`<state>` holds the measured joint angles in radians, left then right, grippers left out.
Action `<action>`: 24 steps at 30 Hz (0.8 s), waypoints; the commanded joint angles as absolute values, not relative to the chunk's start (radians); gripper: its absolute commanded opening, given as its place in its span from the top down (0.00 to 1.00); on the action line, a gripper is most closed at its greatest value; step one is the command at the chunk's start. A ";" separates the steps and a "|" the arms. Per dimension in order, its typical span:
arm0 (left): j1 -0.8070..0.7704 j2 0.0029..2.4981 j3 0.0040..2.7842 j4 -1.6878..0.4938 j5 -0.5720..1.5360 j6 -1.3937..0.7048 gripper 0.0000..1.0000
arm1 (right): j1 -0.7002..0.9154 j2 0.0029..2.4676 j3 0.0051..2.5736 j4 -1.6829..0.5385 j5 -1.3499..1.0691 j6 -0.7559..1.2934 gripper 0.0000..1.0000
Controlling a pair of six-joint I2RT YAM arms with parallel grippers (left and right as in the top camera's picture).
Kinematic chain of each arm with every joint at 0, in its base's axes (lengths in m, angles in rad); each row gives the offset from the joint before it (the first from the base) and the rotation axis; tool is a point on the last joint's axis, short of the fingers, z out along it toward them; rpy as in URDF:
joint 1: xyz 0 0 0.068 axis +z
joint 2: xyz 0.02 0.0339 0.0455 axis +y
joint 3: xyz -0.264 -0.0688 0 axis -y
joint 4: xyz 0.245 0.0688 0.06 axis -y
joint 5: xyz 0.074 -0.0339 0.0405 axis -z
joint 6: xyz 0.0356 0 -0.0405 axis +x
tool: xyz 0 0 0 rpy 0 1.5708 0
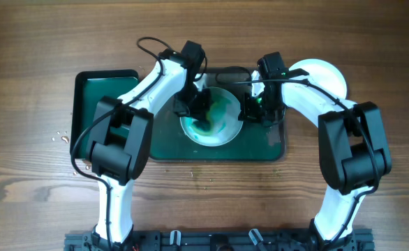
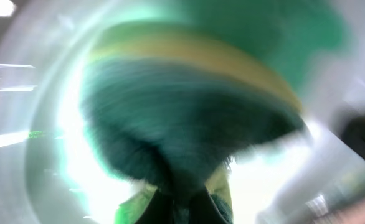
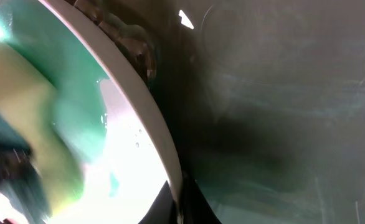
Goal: Clean dirty plates on tray and stack at the side
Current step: 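Scrub the held plate with the sponge in the left gripper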
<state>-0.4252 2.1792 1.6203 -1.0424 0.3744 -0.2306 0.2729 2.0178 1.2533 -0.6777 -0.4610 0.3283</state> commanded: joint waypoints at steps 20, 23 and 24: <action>-0.427 2.173 1.700 -0.984 -0.110 -0.459 0.96 | 0.271 2.023 1.233 -0.680 -0.446 0.318 0.96; -0.414 2.147 1.729 -1.068 -0.148 -0.500 0.96 | 0.271 2.023 1.233 -0.680 -0.447 0.318 0.96; -0.407 2.136 1.736 -1.101 -0.146 -0.507 0.96 | 0.271 2.023 1.233 -0.681 -0.447 0.318 0.96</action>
